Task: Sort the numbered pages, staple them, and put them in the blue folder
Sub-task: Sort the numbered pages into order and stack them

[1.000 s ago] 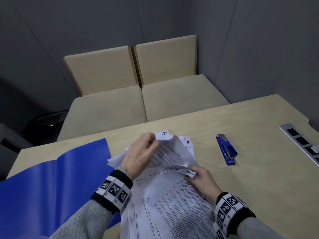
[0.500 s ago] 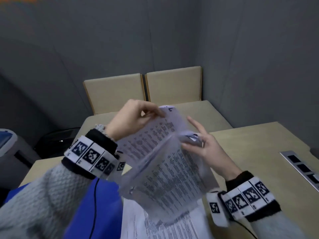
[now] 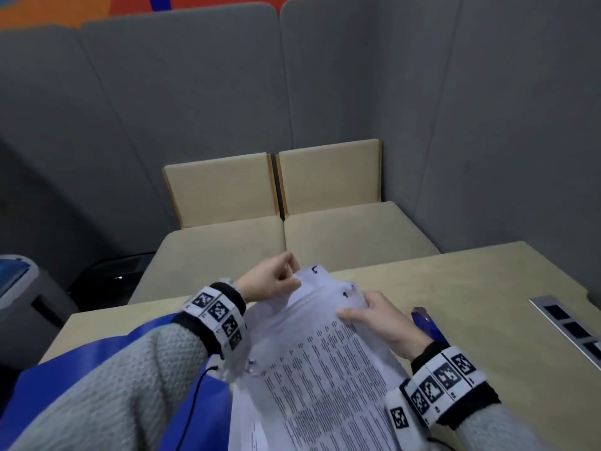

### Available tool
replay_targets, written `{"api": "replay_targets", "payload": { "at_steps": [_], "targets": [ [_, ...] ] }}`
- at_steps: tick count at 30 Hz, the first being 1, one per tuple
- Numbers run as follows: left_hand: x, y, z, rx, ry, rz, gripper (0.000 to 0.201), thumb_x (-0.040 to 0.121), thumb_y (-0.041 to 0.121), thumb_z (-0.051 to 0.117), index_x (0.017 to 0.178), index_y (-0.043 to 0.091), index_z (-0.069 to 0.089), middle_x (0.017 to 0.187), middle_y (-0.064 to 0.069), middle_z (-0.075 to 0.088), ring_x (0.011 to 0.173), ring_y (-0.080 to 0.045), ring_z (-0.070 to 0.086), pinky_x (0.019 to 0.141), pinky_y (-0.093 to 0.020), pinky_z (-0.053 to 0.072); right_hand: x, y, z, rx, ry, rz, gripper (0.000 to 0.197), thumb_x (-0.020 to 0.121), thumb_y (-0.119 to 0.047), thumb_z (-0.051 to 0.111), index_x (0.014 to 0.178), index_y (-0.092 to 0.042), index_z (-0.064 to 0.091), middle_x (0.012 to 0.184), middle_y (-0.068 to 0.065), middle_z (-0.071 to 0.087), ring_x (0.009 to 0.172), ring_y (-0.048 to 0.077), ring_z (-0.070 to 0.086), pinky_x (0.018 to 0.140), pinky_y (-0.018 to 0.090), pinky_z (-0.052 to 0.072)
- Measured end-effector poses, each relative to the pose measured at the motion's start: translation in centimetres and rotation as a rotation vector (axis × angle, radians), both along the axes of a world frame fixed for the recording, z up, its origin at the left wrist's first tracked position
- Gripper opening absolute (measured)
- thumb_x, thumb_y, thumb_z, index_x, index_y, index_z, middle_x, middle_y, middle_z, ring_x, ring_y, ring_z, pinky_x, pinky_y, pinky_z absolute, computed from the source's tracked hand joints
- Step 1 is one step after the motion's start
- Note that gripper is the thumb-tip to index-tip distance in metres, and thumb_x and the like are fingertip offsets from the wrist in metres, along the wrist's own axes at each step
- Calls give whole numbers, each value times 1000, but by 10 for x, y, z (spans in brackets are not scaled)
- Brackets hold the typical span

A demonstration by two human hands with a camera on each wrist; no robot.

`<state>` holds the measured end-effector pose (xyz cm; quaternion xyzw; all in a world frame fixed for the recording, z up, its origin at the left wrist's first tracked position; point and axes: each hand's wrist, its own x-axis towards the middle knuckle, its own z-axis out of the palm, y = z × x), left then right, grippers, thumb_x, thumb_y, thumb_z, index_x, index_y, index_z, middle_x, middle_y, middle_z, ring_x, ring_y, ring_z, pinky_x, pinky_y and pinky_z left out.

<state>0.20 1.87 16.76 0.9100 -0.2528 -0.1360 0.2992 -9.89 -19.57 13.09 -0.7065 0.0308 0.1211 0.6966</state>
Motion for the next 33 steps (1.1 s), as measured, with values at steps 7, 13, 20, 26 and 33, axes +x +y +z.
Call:
{"api": "replay_targets", "payload": {
  "at_steps": [7, 13, 20, 26, 33],
  "targets": [
    [-13, -5, -115, 268, -325, 24, 9, 92, 14, 52, 94, 10, 60, 93, -11, 69, 78, -31, 63, 63, -32, 43, -12, -6, -87, -210, 176, -93, 57, 78, -21, 74, 127, -13, 47, 137, 0, 42, 123, 19, 48, 96, 30, 40],
    [-26, -10, -120, 42, -467, -52, 5, 86, 19, 56, 82, 17, 56, 82, 2, 63, 71, -20, 58, 73, -37, 47, -24, -4, -70, -214, 68, -33, 68, 83, -18, 70, 139, -30, 34, 145, -10, 20, 123, 5, 39, 104, 21, 29],
    [-22, -18, -29, -222, 92, -131, 13, 95, 23, 54, 90, 11, 55, 56, 4, 48, 49, -7, 36, 48, -19, 28, -14, 12, -17, 41, -45, -58, 11, 90, -2, 57, 92, -7, 66, 88, 7, 74, 81, 12, 72, 64, 16, 53],
    [-7, 33, 9, -300, 303, 114, 82, 66, 87, 38, 96, 16, 68, 89, 7, 70, 81, -9, 64, 75, -23, 49, -2, -6, 3, 109, -133, -247, 10, 87, -6, 64, 92, 1, 68, 86, 11, 75, 87, 26, 71, 76, 31, 57],
    [-34, 36, -23, -1026, 257, 377, 57, 63, 42, 83, 108, 14, 61, 106, -8, 71, 93, -20, 69, 74, -24, 56, 11, -5, 26, 228, -304, -471, 23, 84, -8, 68, 105, 0, 66, 101, 16, 72, 97, 29, 69, 90, 43, 53]
  ]
}}
